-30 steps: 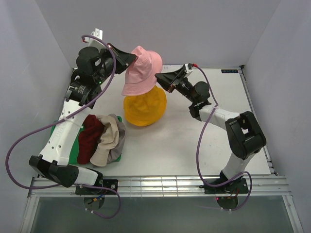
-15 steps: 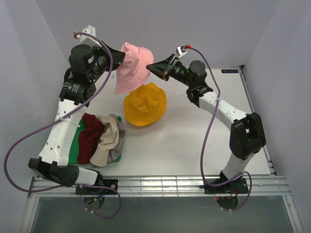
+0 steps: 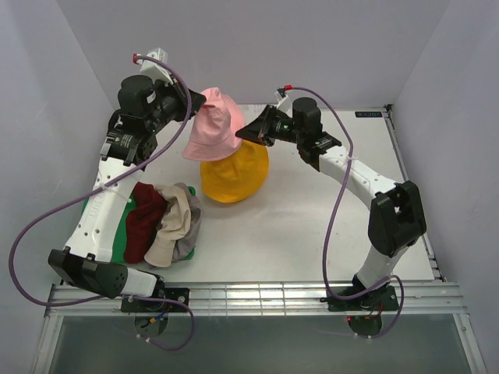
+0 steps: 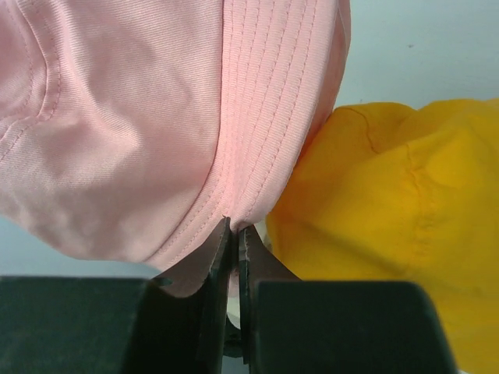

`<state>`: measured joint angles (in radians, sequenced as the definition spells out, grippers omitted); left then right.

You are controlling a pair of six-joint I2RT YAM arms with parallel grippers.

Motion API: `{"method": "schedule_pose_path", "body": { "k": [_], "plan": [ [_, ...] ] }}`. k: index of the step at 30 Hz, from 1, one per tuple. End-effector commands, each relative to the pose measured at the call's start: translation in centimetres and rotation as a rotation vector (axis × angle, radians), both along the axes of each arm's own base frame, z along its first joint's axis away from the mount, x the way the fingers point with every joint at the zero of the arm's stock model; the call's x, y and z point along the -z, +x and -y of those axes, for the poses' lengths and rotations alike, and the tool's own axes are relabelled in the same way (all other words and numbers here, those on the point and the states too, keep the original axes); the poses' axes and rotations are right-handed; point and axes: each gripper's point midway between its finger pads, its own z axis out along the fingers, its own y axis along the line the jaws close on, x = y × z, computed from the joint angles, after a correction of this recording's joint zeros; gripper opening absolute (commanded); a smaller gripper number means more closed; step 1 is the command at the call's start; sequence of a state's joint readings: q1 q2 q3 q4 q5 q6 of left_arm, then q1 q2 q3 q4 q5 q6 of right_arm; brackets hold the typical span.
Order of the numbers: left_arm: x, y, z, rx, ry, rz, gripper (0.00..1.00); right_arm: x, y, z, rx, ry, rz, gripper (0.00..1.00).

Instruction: Stack the hats

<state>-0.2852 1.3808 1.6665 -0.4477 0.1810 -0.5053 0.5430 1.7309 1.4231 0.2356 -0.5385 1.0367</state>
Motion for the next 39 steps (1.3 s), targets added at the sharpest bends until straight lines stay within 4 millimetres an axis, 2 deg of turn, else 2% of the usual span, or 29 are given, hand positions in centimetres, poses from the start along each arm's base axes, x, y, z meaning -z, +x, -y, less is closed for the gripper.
{"method": "schedule_pose_path", "body": {
  "k": [1,5,6,8,9,15,22,26,30,31,34,35,39],
  "plan": [
    [0.0,-0.3,0.4,0.043,0.028,0.030,0.00,-0.8,-0.9,0.9,-0.025,-0.056,0.073,0.08],
    [1.3,-0.4,0.8,0.069,0.031,0.016,0.00,0.0,-1.1,1.8,-0.015,-0.082,0.069,0.08],
    [1.9,-0.5,1.0,0.082,0.034,0.007,0.00,0.8,-1.0,2.2,-0.011,-0.094,0.060,0.08],
    [2.3,-0.5,1.2,0.093,0.037,0.006,0.00,0.9,-1.2,2.7,-0.004,-0.098,0.061,0.08],
    [2.5,-0.6,1.3,0.101,0.037,0.003,0.00,1.8,-1.1,3.2,0.006,-0.111,0.049,0.08],
    [3.2,-0.5,1.5,0.113,0.041,-0.011,0.00,3.4,-1.2,4.8,0.022,-0.134,0.036,0.08],
    [7.0,-0.8,1.2,0.094,0.040,-0.089,0.00,5.6,-1.2,5.5,0.014,-0.162,0.012,0.08],
    [7.8,-1.1,0.9,0.081,0.038,-0.099,0.00,7.0,-1.4,5.7,0.006,-0.172,0.003,0.08],
    [7.6,-1.3,0.9,0.080,0.032,-0.098,0.14,7.8,-1.6,5.8,-0.001,-0.158,-0.004,0.08],
    [7.6,-1.3,0.9,0.078,0.031,-0.098,0.20,7.7,-1.6,5.8,-0.002,-0.154,0.003,0.08],
    [7.4,-1.4,0.6,0.067,0.029,-0.095,0.29,8.1,-1.6,5.9,-0.005,-0.154,0.002,0.08],
    [7.4,-1.5,0.6,0.065,0.030,-0.093,0.37,8.1,-1.5,5.9,-0.006,-0.153,0.002,0.08],
    [7.1,-1.8,0.1,0.040,0.031,-0.091,0.57,8.4,-1.5,6.0,-0.010,-0.149,0.002,0.08]
  ]
}}
